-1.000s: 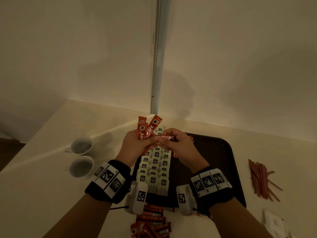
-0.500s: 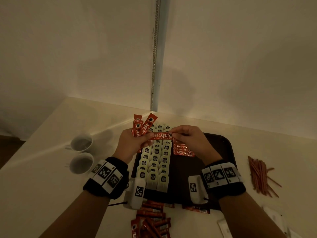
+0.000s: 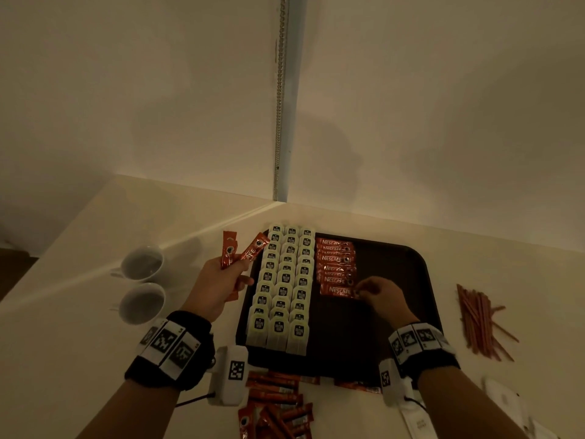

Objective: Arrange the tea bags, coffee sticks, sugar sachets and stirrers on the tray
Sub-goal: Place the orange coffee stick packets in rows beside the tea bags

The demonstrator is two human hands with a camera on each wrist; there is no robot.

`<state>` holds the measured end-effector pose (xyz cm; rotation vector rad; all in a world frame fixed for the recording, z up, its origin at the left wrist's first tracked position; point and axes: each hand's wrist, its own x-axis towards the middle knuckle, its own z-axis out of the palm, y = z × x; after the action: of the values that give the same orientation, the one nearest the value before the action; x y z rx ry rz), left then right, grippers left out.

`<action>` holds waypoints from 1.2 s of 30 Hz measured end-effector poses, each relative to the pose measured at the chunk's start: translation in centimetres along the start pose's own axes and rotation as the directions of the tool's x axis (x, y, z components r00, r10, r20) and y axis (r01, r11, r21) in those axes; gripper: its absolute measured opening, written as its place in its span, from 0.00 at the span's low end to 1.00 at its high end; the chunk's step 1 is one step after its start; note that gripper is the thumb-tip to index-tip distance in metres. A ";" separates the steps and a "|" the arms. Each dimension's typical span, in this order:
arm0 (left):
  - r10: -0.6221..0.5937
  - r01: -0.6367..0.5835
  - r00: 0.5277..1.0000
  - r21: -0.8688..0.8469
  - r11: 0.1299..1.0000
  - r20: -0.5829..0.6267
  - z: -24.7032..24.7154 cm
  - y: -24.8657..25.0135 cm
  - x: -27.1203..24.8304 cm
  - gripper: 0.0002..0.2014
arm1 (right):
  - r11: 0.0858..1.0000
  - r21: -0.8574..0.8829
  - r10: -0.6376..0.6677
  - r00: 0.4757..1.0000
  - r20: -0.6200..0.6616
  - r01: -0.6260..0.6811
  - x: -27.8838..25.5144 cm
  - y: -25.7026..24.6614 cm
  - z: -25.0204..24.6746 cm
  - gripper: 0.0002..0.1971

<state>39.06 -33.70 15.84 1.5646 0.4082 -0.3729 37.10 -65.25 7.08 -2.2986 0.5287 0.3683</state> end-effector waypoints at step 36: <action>0.341 -0.345 0.939 0.180 0.921 0.052 3.1 2.8 -0.9 0.08 | 0.759 0.508 -0.497 0.866 0.047 0.407 -5.8 -13.4 -0.1 0.12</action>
<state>39.60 -36.89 18.63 1.7773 0.0778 -0.1561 38.40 -55.21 17.53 -1.7962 -0.0508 0.1702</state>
